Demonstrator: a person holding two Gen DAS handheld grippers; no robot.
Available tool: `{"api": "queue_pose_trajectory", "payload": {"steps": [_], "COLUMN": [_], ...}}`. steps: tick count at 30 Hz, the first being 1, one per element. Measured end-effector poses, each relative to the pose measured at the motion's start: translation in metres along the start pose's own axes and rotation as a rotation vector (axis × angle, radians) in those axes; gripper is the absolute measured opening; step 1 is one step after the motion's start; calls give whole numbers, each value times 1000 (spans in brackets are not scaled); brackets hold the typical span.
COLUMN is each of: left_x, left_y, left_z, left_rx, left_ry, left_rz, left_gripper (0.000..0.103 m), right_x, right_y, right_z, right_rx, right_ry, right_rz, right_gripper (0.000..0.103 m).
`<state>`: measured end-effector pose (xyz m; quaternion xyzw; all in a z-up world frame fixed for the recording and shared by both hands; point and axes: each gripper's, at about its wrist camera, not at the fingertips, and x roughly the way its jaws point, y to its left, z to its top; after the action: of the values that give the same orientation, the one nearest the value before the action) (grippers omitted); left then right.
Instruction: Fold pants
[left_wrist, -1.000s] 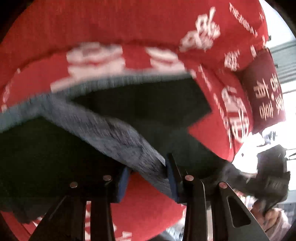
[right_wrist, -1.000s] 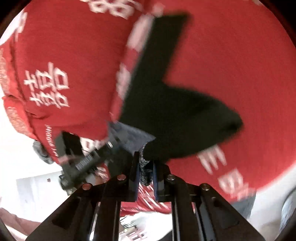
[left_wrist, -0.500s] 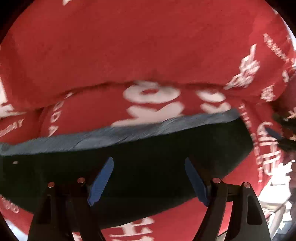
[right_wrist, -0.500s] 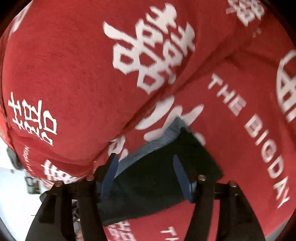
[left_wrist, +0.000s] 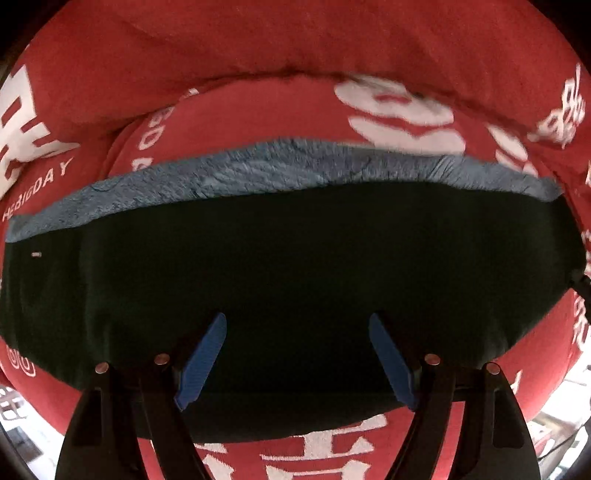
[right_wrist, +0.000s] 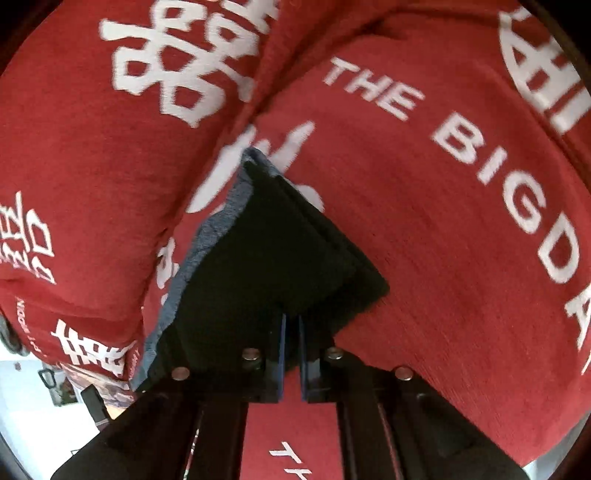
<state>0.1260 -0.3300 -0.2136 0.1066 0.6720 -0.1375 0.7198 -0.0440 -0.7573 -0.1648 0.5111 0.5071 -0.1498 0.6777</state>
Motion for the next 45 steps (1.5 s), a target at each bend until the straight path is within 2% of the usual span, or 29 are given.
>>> {"api": "queue_pose_trajectory", "payload": {"steps": [3, 4, 6, 7, 10, 12, 16, 18, 20, 22, 23, 26, 29, 30, 31, 32, 33, 34, 35, 36, 38, 41, 45], "left_x": [4, 3, -6, -14, -27, -24, -4, 15, 22, 26, 25, 17, -1, -5, -9, -11, -14, -15, -19, -23, -32, -35, -12], "left_y": [-2, -2, -2, -2, -3, -4, -19, -18, -15, -4, 7, 45, 76, 85, 95, 105, 116, 127, 145, 160, 191, 248, 315], "left_z": [-8, -7, -5, -2, 9, 25, 64, 78, 87, 95, 98, 97, 82, 75, 66, 57, 48, 40, 29, 21, 0, -14, -31], "left_rx": [19, 28, 30, 34, 41, 37, 17, -20, -49, -76, -106, -188, -181, -163, -139, -118, -103, -96, -95, -101, -124, -179, -255], "left_ry": [0, 17, 9, -17, -78, -95, -114, -117, -152, -146, -141, -104, -104, -102, -97, -88, -80, -74, -66, -62, -66, -87, -56], "left_rz": [23, 26, 17, 12, 9, 13, 66, 87, 96, 137, 133, 147, 180, 202, 225, 251, 271, 281, 291, 294, 302, 325, 328], "left_gripper": [82, 82, 82, 82, 82, 82, 82, 82, 87, 87, 86, 86, 86, 86, 86, 86, 86, 86, 86, 86, 86, 86, 87], "right_x": [6, 7, -2, -11, -35, -39, 0, 26, 58, 73, 70, 45, 28, 22, 17, 15, 16, 21, 28, 35, 61, 104, 166], "right_y": [-21, -29, -27, -22, 10, 37, 92, 106, 109, 100, 96, 79, 85, 92, 99, 106, 111, 120, 130, 139, 161, 185, 207], "right_z": [-10, -13, -12, -11, -10, -9, 4, 17, 31, 42, 46, 62, 56, 47, 35, 20, 8, -14, -37, -57, -111, -180, -249], "right_rx": [45, 72, 67, 39, -105, -221, -424, -470, -479, -471, -469, -363, -357, -380, -392, -394, -391, -385, -385, -388, -371, -288, -215], "right_ry": [47, 60, 49, 32, -44, -59, -18, -3, 24, 28, -9, -96, -86, -76, -54, -18, 16, 72, 114, 144, 259, 413, 516], "right_rz": [-54, -35, -40, -82, -178, -185, -201, -194, -211, -243, -255, -343, -376, -351, -276, -186, -129, -72, -46, -20, 104, 253, 340], "right_gripper": [6, 6, 19, 22, 22, 22, 22, 22, 22, 6, 3, 3, 13, 15, 17, 25, 30, 40, 43, 43, 43, 43, 43]}}
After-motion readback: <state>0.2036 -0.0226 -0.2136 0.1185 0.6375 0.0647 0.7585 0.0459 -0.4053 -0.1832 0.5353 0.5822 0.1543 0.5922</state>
